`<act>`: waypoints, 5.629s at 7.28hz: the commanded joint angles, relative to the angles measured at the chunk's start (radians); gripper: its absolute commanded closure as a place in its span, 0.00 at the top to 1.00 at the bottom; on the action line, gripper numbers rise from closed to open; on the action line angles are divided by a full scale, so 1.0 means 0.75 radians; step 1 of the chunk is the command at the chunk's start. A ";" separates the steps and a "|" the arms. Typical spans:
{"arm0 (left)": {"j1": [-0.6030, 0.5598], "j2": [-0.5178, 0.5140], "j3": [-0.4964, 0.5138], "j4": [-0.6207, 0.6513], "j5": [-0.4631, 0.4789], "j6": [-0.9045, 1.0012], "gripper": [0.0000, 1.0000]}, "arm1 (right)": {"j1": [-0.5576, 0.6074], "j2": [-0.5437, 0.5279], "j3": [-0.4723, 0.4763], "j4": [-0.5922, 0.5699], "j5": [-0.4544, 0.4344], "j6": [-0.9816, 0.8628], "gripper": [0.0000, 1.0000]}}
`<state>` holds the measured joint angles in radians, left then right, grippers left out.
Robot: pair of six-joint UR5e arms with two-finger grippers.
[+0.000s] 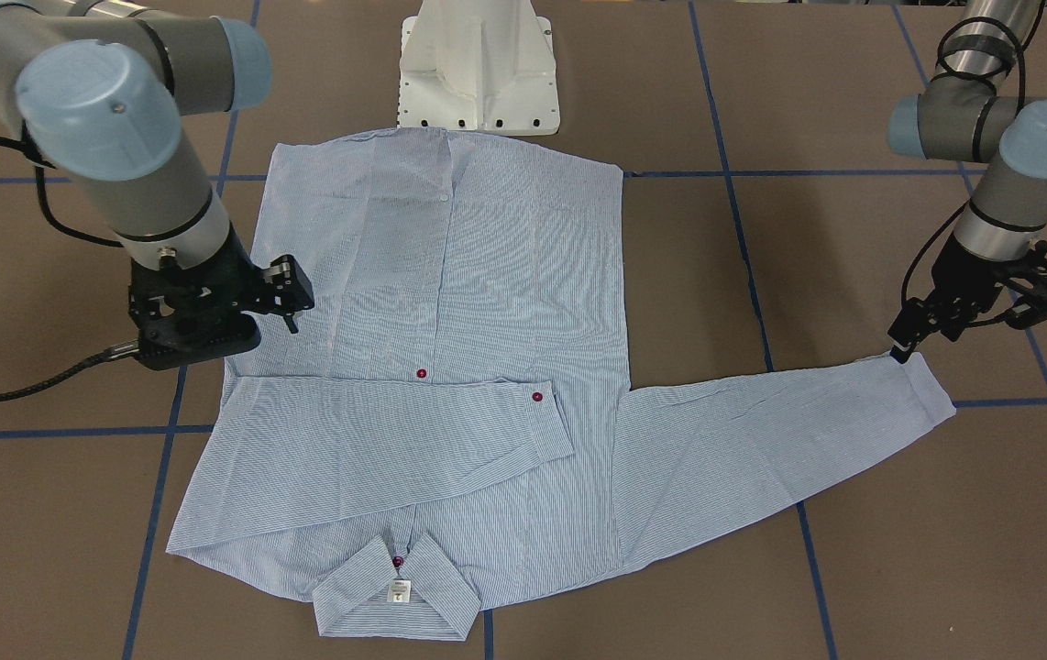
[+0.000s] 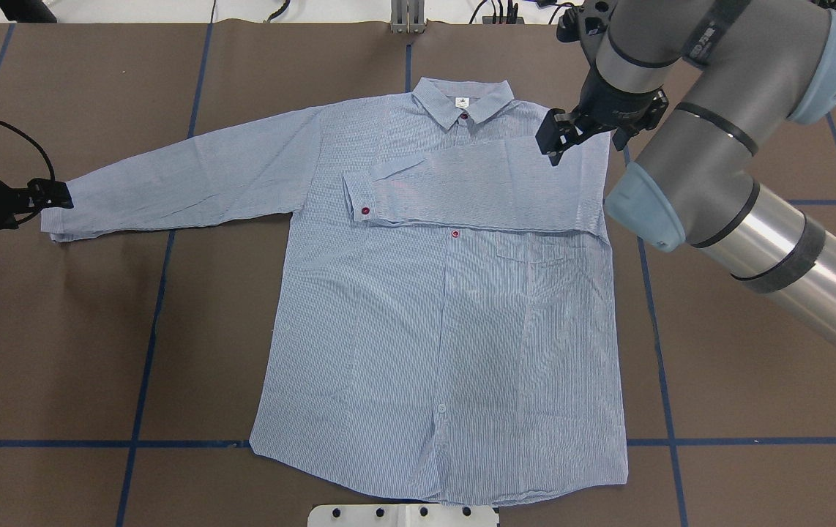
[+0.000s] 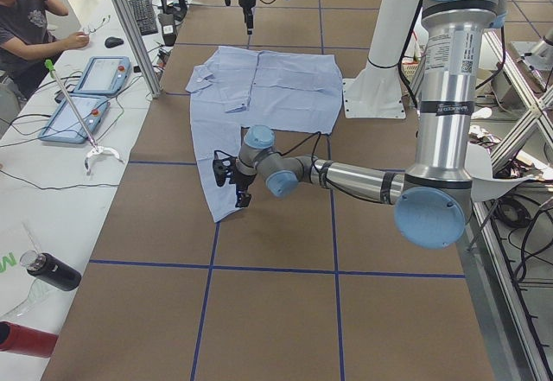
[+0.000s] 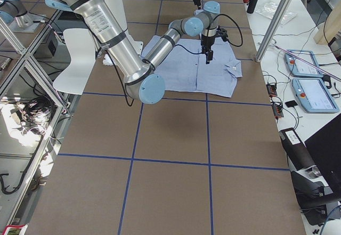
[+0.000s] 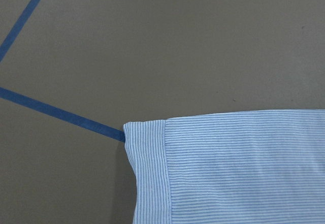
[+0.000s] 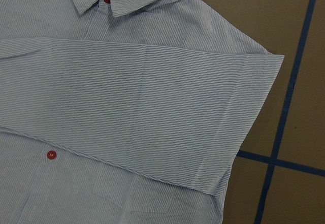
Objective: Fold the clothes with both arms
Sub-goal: 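Release the cuff and raise the right gripper while the left gripper reaches the other cuff, then close the left gripper on the other sleeve cuff, then lift the sleeve with the left gripper and fold it across toward the collar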
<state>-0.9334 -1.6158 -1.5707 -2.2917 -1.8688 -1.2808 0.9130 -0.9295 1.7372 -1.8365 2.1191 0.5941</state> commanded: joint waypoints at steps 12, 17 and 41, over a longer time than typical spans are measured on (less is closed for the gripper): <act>0.015 -0.012 0.121 -0.080 0.023 -0.010 0.03 | 0.014 -0.010 0.011 -0.016 0.034 -0.031 1.00; -0.005 -0.005 -0.132 -0.019 -0.020 0.000 0.00 | 0.038 -0.029 0.028 -0.020 0.044 -0.035 1.00; 0.532 -1.374 0.437 0.330 0.116 -0.749 0.00 | 0.190 -0.383 0.216 -0.102 0.077 -0.181 1.00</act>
<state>-0.6078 -2.6453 -1.2818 -1.9908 -1.8676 -1.8465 1.0559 -1.2170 1.8997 -1.9150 2.1762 0.4568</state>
